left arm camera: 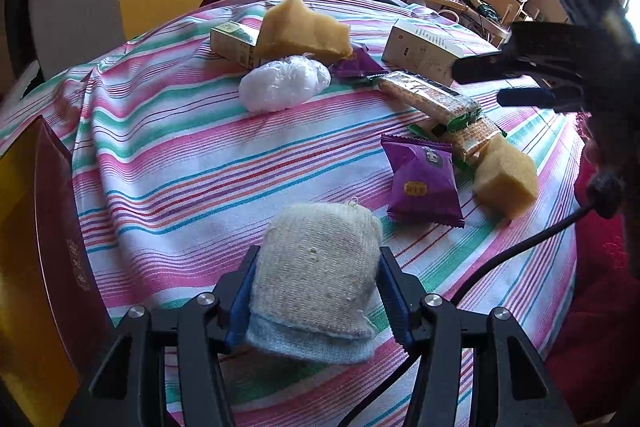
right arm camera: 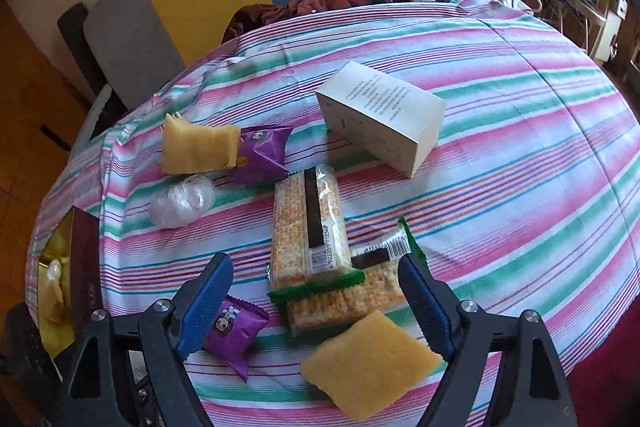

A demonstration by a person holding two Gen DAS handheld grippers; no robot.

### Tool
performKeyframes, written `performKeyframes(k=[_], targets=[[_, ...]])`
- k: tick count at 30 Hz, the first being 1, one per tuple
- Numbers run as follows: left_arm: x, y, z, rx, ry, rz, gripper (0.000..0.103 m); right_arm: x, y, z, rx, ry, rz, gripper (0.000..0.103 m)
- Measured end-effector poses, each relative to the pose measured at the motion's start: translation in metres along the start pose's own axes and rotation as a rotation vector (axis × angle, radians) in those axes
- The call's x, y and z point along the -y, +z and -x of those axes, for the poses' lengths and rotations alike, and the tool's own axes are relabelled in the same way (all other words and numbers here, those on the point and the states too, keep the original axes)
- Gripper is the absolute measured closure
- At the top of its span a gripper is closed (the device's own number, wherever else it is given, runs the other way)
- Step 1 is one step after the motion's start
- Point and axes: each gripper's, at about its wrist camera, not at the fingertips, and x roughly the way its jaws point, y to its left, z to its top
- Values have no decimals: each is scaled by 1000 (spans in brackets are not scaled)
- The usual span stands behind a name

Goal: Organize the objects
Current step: 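Grasp the cracker pack with the right tool while the left tool holds the sock bundle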

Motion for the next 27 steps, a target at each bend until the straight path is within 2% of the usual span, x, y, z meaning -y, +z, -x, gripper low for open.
performKeyframes(k=[5,7,8,9,18,23,27], targets=[[0,-1,-1,3,4,-3,46,-17,17,-42,-97,-109,99,17],[1,-2,-1,6,12,-11,46,-16,15,-59,-126,-105,101,18],[1,-2,-1,9,17,-14,46,-14,12,-63,-115,-98,96,39],[2,-3,-2,12,22,-19,46,-11,9,-66,-105,-94,87,56],[3,-7,9,24,35,1,47,2,1,-68,-90,-26,98,56],[-2,-11,41,70,27,22,47,7,2,-71,-91,-19,96,56],[-19,-17,76,120,37,75,47,9,2,-72,-89,-25,107,56]])
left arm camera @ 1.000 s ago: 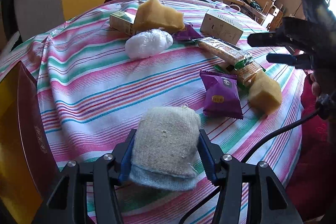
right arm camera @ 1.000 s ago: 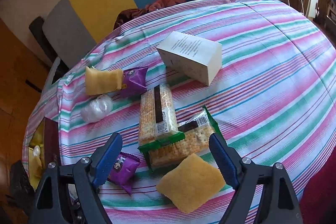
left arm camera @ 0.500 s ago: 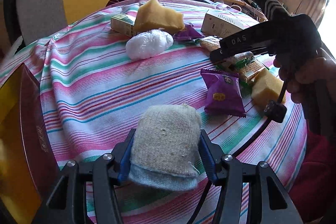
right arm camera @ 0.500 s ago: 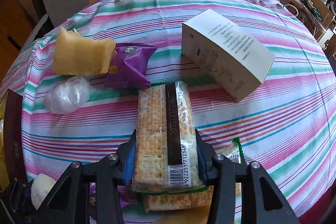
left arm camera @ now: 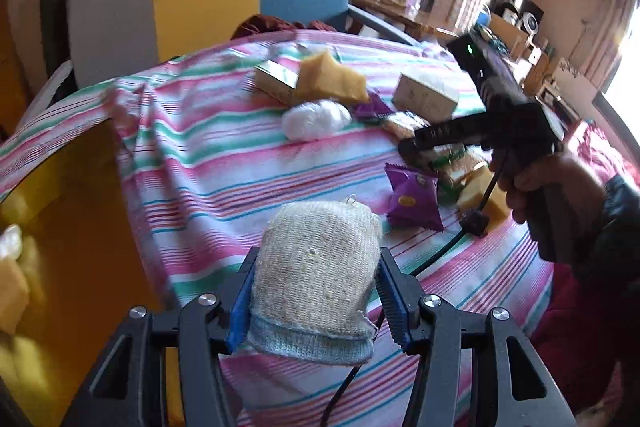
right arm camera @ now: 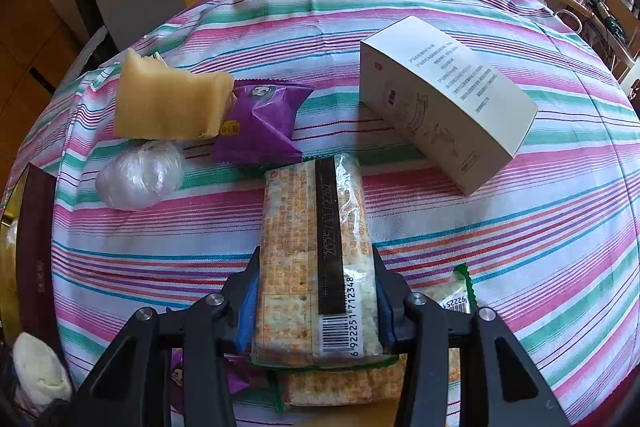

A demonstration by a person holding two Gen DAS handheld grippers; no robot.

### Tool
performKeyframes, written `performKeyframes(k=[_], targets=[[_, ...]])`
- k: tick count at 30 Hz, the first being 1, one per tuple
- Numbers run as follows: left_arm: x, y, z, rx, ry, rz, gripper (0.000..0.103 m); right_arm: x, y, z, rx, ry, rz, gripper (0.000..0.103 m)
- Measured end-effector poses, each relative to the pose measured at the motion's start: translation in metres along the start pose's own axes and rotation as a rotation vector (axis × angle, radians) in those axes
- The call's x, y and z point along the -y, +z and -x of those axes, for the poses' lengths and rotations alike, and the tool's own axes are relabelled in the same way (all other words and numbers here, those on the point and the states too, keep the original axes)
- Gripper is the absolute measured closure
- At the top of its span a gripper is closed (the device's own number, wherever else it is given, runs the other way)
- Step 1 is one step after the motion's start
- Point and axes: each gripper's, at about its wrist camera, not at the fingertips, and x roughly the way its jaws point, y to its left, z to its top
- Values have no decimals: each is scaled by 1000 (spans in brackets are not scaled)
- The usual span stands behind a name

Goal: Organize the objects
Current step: 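Grasp the cracker pack with the right tool while the left tool holds the sock bundle, then place the sock bundle in the tray beside the sponge, open left tool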

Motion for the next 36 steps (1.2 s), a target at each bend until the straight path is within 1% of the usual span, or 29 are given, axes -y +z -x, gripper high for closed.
performKeyframes(k=[2,5,8,11,13,16,17,20,21,22,26,28,29,32,34,35,36], targets=[[-18,-1,18,23,18,36,47,1,0,-1,2,-7,8,56],[-56,-8,44,45,68,118,47,1,1,-1,7,-18,20,56],[-104,-22,65,47,139,229,47,2,1,-2,12,-33,37,56],[-156,-42,79,29,239,327,47,4,3,-3,15,-43,47,56],[-183,-57,82,-6,278,381,47,5,4,-3,15,-44,47,56],[-211,-75,81,-55,343,413,47,4,5,-4,16,-49,49,56],[-217,-80,80,-70,359,423,47,8,15,-9,15,-50,49,56],[-235,-91,75,-103,384,454,47,7,16,-10,16,-53,52,56],[-239,-92,73,-111,395,455,47,-3,7,-6,18,-55,53,56],[-241,-93,71,-116,401,453,47,-17,4,-3,18,-57,54,56],[-250,-89,59,-143,442,432,46,-17,4,-4,18,-58,55,56],[-253,-85,52,-154,479,390,45,-17,4,-3,18,-58,55,56],[-253,-83,51,-156,500,370,45,-17,4,-3,18,-58,55,56],[-252,-78,50,-148,521,354,44,-18,5,-4,17,-60,56,56],[-249,-78,57,-128,523,351,42,-19,7,-6,16,-58,54,56],[-250,-76,59,-116,521,351,39,-19,7,-6,15,-58,54,56],[-248,-77,63,-102,531,348,38,-20,3,0,15,-59,55,56]])
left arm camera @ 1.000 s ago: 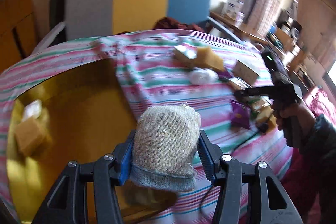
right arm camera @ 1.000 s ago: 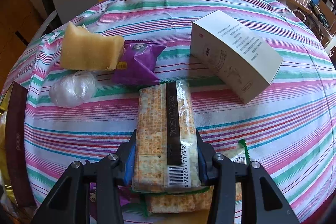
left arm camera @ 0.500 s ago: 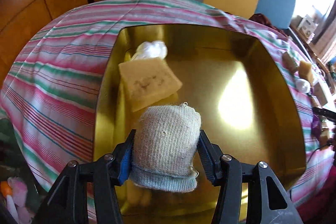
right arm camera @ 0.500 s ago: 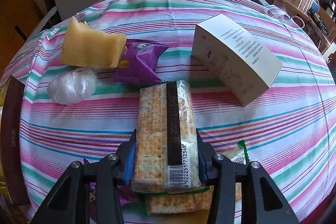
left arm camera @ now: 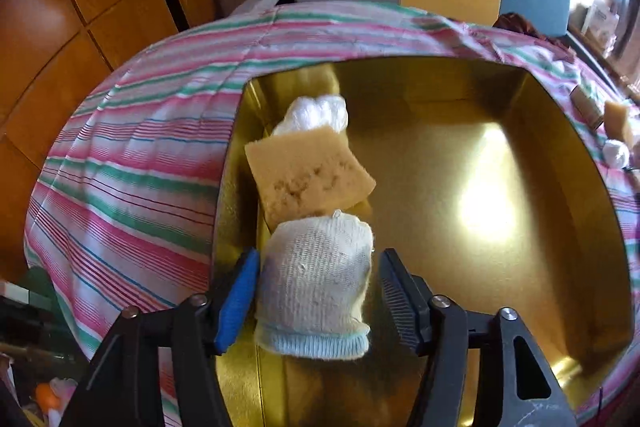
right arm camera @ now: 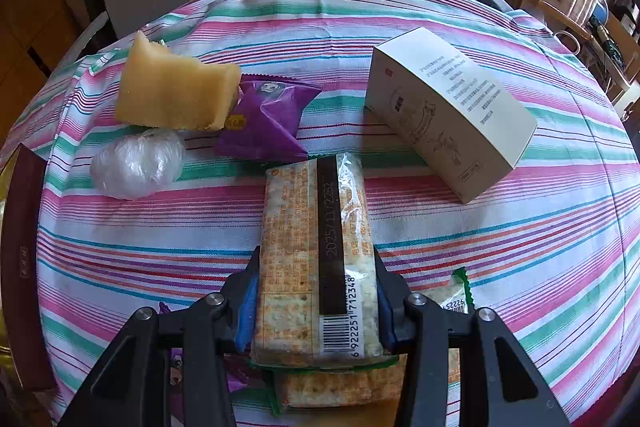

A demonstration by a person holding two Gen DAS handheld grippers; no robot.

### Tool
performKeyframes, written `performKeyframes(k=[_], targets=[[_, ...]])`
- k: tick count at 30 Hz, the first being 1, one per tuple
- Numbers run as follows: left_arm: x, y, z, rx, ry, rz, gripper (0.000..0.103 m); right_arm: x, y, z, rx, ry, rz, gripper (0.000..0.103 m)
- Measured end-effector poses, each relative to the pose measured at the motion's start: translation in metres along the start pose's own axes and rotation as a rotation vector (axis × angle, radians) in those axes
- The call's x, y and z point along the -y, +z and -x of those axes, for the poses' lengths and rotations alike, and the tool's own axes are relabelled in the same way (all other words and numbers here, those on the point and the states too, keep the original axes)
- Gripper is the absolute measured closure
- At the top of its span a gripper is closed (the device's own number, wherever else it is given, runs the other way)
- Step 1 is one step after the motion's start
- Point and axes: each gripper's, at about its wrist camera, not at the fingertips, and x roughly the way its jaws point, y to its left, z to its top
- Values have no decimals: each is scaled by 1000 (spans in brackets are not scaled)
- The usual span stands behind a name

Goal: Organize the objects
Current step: 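Place the sock bundle in the tray beside the sponge, open left tool, then carry the cracker pack into the tray and release it with the right tool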

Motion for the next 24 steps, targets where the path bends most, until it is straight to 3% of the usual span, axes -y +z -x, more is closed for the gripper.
performKeyframes(k=[18,24], targets=[[-14,-42,63,161,18,135,32,-4,-1,-2,19,-29,3,57],[-17,-47,73,190,13,142,32,3,-6,26,63,-28,-49,57]])
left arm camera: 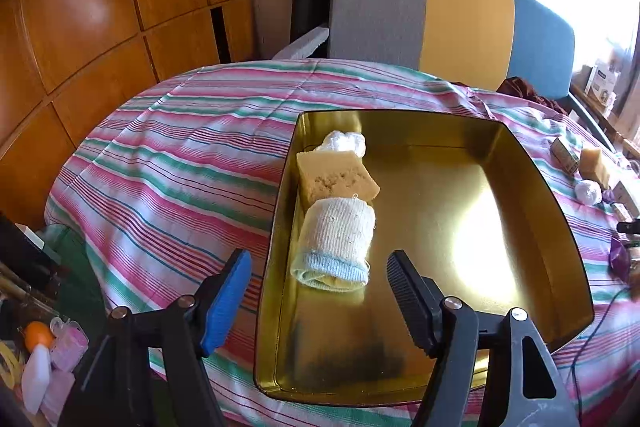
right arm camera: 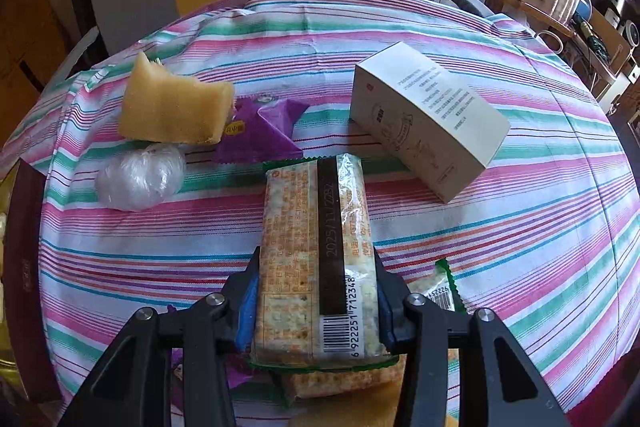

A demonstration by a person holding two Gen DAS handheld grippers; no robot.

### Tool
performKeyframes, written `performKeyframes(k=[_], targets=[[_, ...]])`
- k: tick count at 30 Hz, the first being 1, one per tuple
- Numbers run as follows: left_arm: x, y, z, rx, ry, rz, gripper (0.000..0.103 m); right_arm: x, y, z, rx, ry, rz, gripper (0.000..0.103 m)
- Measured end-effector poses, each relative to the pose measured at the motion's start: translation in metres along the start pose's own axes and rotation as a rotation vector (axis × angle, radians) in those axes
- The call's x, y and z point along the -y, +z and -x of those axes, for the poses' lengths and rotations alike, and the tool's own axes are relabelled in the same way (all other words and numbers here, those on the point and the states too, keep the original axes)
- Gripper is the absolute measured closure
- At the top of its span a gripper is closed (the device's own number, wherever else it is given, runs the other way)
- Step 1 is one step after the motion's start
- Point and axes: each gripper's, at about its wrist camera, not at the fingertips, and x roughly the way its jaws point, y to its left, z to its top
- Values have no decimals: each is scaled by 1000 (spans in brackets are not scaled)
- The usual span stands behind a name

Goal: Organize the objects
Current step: 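Carry the cracker pack into the tray and release it with the right tool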

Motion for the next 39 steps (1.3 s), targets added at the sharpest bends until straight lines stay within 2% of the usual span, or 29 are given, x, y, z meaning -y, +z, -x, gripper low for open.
performKeyframes(k=[8,14,19,24,28,32,39], targets=[[-5,-2,1,3,-17,24,31,-13,-6,53,99,32,-13,57],[-8,-4,0,-1,-25,33,31,-56,-12,87,149,138,69,57],[-14,-6,1,0,-27,48,31,-121,-21,104,155,264,210,57],[-34,-4,10,30,-26,107,21,-206,-39,117,139,401,404,57],[-59,-2,16,45,12,153,21,-276,-62,119,81,518,587,57],[-83,-6,19,47,45,201,21,-344,-94,110,10,575,789,57],[-101,-17,14,29,54,246,21,-430,-135,79,-124,619,1014,57]])
